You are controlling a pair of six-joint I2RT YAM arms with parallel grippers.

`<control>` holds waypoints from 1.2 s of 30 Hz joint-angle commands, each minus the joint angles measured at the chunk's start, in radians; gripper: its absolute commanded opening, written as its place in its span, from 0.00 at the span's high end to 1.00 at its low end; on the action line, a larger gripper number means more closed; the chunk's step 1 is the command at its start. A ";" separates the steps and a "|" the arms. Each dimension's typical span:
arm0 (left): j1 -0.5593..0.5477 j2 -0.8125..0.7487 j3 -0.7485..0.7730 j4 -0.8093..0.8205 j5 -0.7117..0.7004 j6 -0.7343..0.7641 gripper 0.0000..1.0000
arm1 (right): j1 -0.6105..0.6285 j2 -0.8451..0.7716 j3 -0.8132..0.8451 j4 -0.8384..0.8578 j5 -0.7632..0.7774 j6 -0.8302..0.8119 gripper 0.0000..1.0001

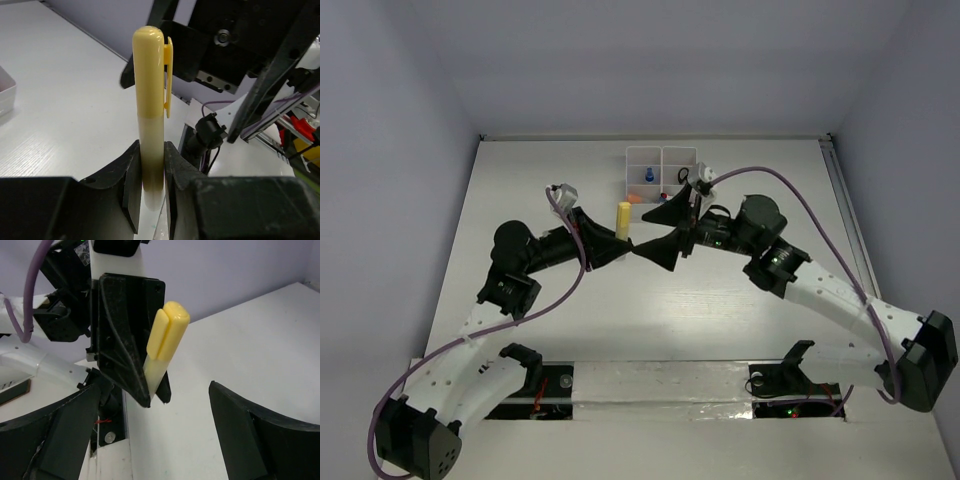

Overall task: Sort the stationery into containers
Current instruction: Place the pen in the storage box.

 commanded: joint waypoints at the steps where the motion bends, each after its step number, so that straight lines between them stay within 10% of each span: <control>1: -0.003 -0.012 -0.014 0.138 0.069 -0.048 1.00 | -0.007 0.053 0.071 0.108 -0.072 0.031 0.04; 8: -0.022 0.001 -0.016 0.116 0.064 -0.040 1.00 | -0.007 0.143 0.105 0.222 -0.118 0.100 0.15; 19: -0.031 -0.002 -0.004 0.032 0.011 -0.007 1.00 | -0.007 0.191 0.100 0.280 -0.058 0.153 1.00; 26: -0.031 -0.064 0.096 -0.328 -0.134 0.190 0.39 | -0.033 0.200 0.132 0.163 0.201 0.081 1.00; 36: -0.031 -0.213 0.082 -0.483 -0.301 0.328 0.01 | -0.130 0.392 0.197 0.167 0.514 -0.096 1.00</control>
